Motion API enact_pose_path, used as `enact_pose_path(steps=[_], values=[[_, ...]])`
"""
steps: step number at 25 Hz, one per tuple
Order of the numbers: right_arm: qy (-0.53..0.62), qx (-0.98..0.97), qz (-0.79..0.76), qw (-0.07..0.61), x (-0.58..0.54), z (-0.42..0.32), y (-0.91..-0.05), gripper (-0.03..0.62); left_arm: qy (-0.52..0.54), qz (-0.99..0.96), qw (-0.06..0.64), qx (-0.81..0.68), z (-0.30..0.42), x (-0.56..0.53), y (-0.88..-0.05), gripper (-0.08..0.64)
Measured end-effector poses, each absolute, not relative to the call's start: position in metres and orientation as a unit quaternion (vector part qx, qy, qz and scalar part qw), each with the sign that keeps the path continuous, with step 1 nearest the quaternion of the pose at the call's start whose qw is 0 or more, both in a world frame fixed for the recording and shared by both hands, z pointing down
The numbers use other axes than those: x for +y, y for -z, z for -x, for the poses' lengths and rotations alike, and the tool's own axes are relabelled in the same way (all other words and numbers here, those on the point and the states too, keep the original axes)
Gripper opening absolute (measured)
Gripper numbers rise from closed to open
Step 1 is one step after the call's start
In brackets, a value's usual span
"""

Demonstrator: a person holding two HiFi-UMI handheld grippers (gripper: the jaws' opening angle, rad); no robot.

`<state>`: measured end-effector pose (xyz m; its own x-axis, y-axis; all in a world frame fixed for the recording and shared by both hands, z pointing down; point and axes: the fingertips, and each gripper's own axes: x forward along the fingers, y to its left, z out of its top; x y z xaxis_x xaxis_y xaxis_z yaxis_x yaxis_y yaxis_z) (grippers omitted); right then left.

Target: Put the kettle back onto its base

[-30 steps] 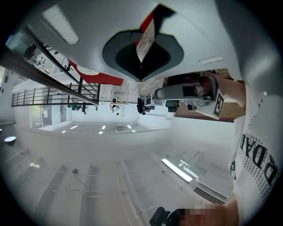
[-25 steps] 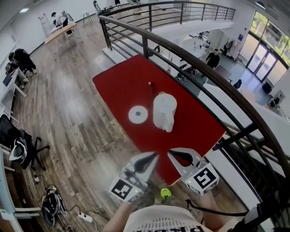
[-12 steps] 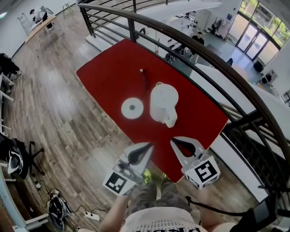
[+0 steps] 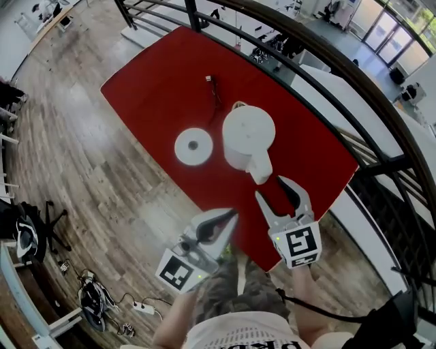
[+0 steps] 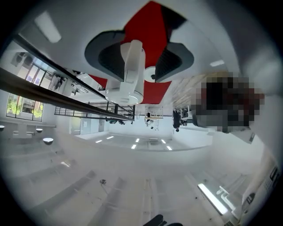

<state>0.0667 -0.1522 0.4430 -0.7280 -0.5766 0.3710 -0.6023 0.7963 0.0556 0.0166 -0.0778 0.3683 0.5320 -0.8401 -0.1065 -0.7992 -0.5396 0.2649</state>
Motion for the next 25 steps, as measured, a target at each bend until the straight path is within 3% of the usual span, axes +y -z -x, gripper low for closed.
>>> enact_pose_path(steps=[16, 25], values=[[-0.059, -0.914, -0.348, 0.201, -0.204, -0.043, -0.496, 0.210, 0.099, -0.863, 0.103, -0.485, 0.012, -0.116, -0.405, -0.002], [-0.066, -0.915, -0.340, 0.207, -0.211, -0.034, -0.518, 0.143, 0.101, -0.859, 0.120, -0.487, 0.019, -0.122, -0.416, -0.002]])
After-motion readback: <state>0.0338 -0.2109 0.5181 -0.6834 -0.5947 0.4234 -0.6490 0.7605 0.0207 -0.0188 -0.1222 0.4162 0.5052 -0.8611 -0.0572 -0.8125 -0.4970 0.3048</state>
